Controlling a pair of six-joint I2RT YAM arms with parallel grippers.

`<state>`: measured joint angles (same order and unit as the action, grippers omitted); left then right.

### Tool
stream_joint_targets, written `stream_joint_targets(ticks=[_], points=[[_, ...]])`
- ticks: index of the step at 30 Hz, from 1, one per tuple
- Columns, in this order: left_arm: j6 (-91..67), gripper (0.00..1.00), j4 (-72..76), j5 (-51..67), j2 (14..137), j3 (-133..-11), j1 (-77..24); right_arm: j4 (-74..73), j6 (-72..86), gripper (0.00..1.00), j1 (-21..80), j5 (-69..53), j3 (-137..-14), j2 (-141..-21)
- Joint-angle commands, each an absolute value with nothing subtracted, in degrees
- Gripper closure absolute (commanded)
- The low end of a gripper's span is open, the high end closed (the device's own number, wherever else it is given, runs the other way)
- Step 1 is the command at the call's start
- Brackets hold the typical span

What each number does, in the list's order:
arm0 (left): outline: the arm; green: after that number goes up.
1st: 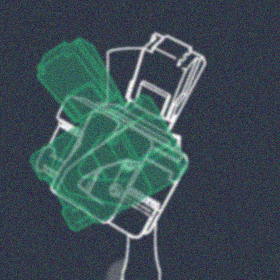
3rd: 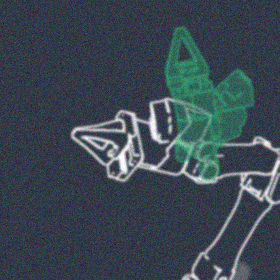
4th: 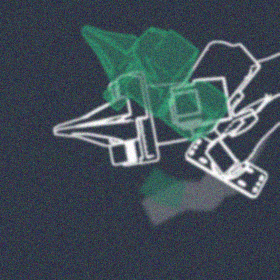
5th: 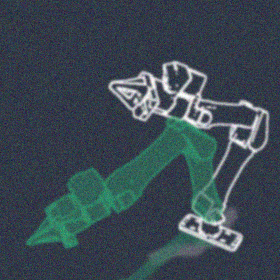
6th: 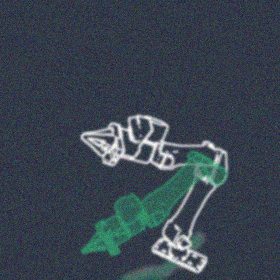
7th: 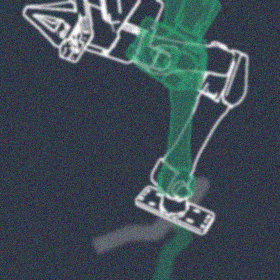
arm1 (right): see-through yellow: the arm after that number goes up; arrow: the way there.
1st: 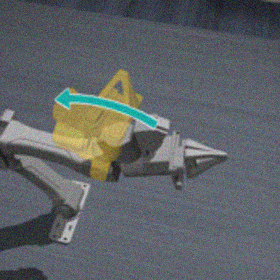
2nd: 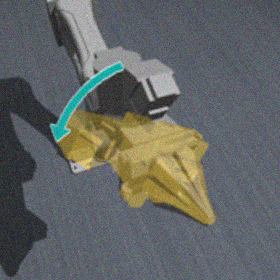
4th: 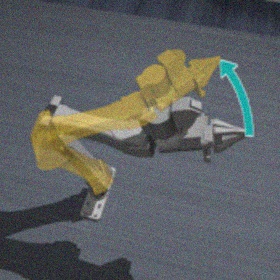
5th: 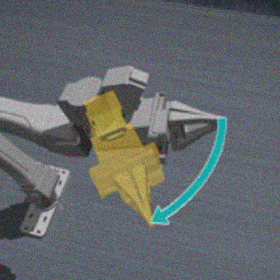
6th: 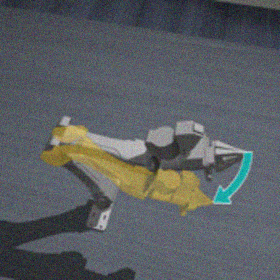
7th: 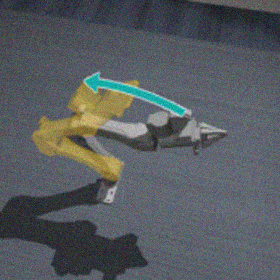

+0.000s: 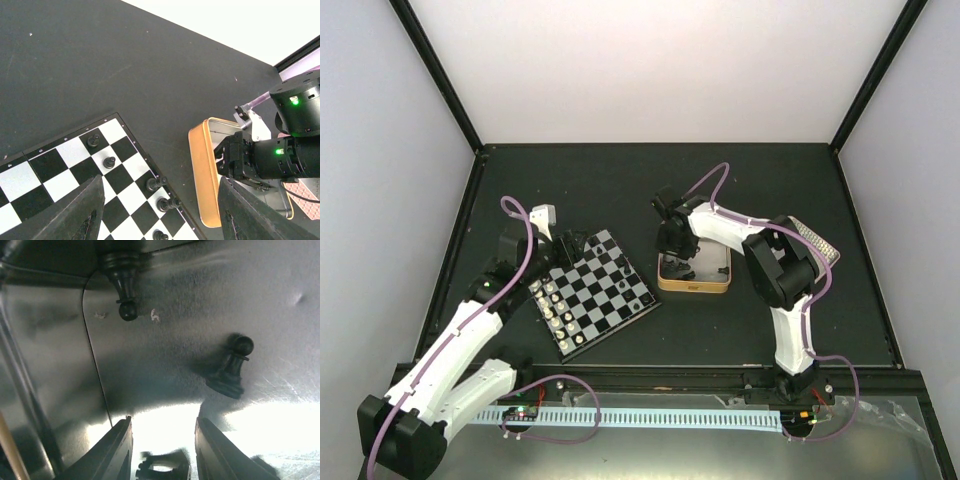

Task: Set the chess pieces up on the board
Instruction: Pick up the chess piece from the storage box.

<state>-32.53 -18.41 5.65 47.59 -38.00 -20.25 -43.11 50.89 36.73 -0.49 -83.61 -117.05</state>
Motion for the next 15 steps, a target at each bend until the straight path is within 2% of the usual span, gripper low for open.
stream_joint_targets(ticks=[1, 7, 11, 15], points=[[-31.7, 0.36, -17.2, 6.6, 47.0, -37.6, -19.9, -41.6, 51.7, 0.65, 37.4, 0.0, -83.3, -115.3], [-31.3, 0.36, -17.5, 5.9, 46.5, -37.5, -19.9, -38.3, 35.7, 0.67, 37.4, 4.5, -79.1, -110.2], [-31.2, 0.36, -16.7, 5.7, 46.6, -37.3, -19.8, -32.1, 26.0, 0.64, 37.3, -0.7, -70.9, -103.6], [-31.3, 0.35, -16.6, 5.9, 47.4, -37.3, -19.9, -32.6, 18.8, 0.63, 37.4, -7.5, -69.5, -103.5]])
